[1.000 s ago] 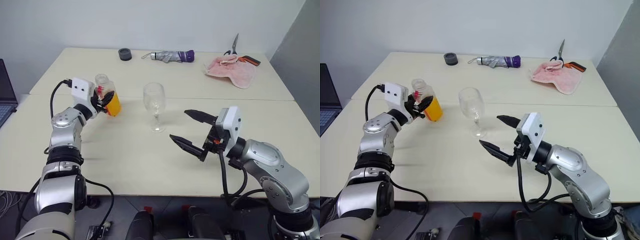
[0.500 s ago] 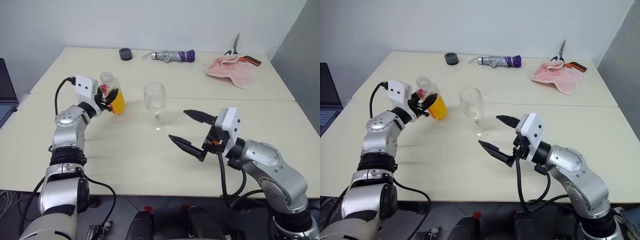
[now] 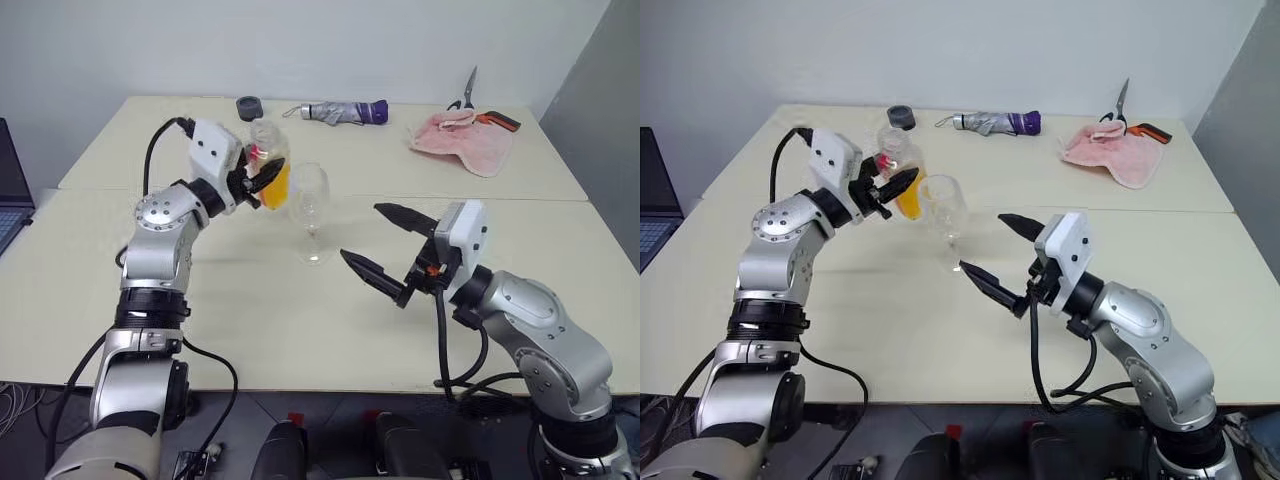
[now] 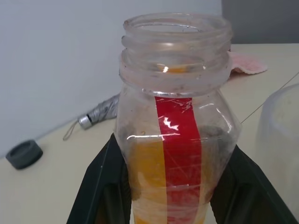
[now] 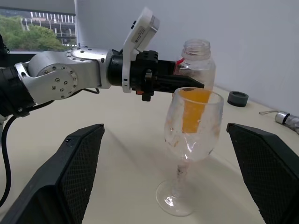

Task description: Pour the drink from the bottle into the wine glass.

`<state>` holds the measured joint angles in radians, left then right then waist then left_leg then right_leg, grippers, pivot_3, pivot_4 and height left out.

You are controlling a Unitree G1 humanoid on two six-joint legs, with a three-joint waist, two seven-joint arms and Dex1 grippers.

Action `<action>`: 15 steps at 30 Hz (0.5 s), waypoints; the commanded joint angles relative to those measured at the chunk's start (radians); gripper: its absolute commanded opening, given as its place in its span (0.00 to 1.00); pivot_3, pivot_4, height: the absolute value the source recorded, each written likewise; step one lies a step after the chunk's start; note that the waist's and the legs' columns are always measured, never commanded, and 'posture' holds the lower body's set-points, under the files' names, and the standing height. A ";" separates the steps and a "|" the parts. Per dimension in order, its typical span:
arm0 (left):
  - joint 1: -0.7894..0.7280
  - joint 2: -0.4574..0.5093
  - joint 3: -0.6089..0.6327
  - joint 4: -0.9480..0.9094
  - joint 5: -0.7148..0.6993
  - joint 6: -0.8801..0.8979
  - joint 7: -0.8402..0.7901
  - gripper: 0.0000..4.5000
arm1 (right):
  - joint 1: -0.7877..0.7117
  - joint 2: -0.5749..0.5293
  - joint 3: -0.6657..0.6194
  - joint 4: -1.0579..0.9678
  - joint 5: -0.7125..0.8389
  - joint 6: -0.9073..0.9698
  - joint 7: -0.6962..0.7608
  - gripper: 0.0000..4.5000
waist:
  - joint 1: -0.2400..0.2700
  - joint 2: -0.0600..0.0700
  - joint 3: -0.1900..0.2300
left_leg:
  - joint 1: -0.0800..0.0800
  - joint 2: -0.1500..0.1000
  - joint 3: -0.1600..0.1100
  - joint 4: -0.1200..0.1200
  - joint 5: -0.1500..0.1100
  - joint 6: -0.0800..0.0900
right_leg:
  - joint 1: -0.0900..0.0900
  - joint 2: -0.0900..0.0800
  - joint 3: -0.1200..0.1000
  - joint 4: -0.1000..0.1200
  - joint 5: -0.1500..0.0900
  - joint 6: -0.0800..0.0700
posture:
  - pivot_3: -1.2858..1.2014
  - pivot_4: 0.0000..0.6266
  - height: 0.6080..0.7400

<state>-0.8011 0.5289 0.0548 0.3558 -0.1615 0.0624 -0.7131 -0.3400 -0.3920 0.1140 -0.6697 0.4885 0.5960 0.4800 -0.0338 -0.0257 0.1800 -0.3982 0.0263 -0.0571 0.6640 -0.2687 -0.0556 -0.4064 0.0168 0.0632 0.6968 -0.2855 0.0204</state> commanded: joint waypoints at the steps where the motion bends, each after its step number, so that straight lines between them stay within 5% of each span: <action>1: -0.055 0.035 -0.011 0.011 0.055 -0.129 -0.005 0.38 | -0.029 0.017 0.008 0.007 -0.017 -0.007 -0.021 1.00 | 0.000 0.000 0.000 | 0.000 0.000 0.000 0.000 0.000 0.000 | 0.000 0.000 0.000 0.000 0.000 0.000 | 0.52 0.24 1.00; 15: -0.144 0.104 -0.093 0.204 0.241 -0.502 0.013 0.38 | -0.056 0.037 0.044 0.044 -0.053 -0.008 -0.024 1.00 | 0.001 0.000 0.000 | -0.001 -0.001 0.000 0.000 0.000 0.000 | 0.000 0.000 0.000 0.000 0.000 0.000 | 0.52 0.24 1.00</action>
<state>-0.9004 0.6115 -0.0444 0.5722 0.0665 -0.3789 -0.7213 -0.3793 -0.3502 0.1609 -0.6053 0.4421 0.5971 0.4527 -0.0324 -0.0257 0.1801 -0.3991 0.0256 -0.0569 0.6639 -0.2687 -0.0555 -0.4068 0.0165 0.0631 0.6965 -0.2855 0.0205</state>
